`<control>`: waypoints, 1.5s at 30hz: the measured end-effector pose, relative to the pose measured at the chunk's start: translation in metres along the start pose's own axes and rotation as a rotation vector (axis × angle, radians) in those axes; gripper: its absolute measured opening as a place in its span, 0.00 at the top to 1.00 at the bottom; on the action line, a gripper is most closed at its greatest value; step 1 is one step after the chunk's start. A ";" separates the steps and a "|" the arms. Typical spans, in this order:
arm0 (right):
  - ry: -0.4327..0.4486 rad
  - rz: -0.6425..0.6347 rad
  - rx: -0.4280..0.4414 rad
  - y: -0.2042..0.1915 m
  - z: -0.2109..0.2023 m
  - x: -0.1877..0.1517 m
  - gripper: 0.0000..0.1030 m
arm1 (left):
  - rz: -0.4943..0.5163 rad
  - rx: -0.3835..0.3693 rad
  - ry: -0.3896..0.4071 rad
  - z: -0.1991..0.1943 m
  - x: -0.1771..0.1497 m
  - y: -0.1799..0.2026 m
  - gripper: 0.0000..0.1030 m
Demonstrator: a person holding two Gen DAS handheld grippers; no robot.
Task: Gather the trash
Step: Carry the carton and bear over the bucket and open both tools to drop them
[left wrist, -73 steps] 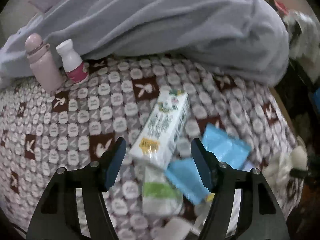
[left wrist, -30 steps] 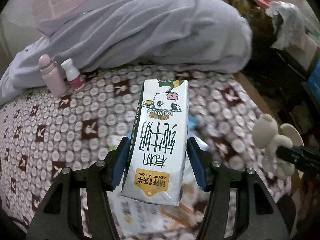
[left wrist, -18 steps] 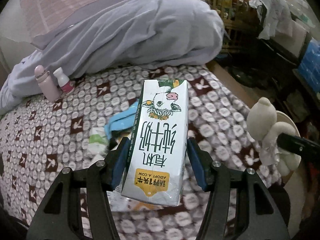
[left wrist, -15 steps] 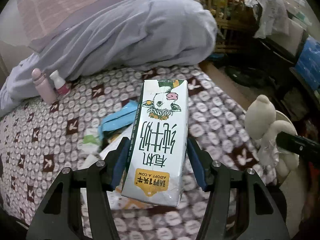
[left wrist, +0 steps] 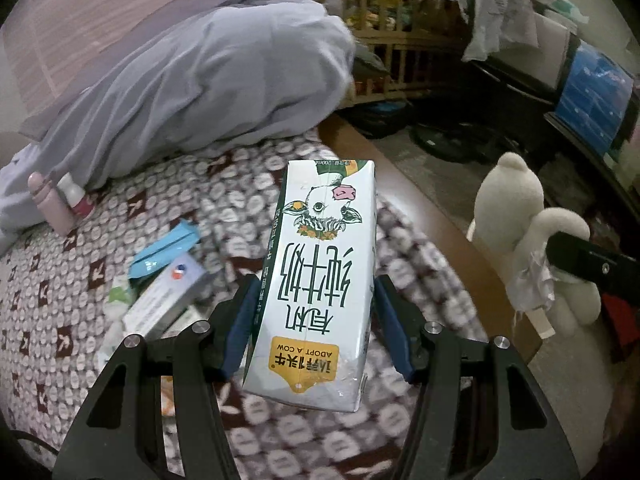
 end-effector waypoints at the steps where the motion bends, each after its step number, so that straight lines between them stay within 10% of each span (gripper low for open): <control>1: 0.005 0.006 -0.005 0.003 -0.004 0.000 0.71 | 0.010 -0.005 -0.002 0.001 0.001 0.006 0.45; 45: 0.059 0.203 -0.334 0.141 -0.082 -0.022 0.71 | 0.180 -0.206 -0.134 0.059 0.029 0.176 0.45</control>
Point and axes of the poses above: each gripper's, at about its wrist camera, not at the fingertips, and z roughly the way its jaws point, y to its right, x to its top, the point moved 1 cm from there along z, roughly the way its jaws point, and after that the axes turned 8 degrees about -y, right-handed, at the moved point
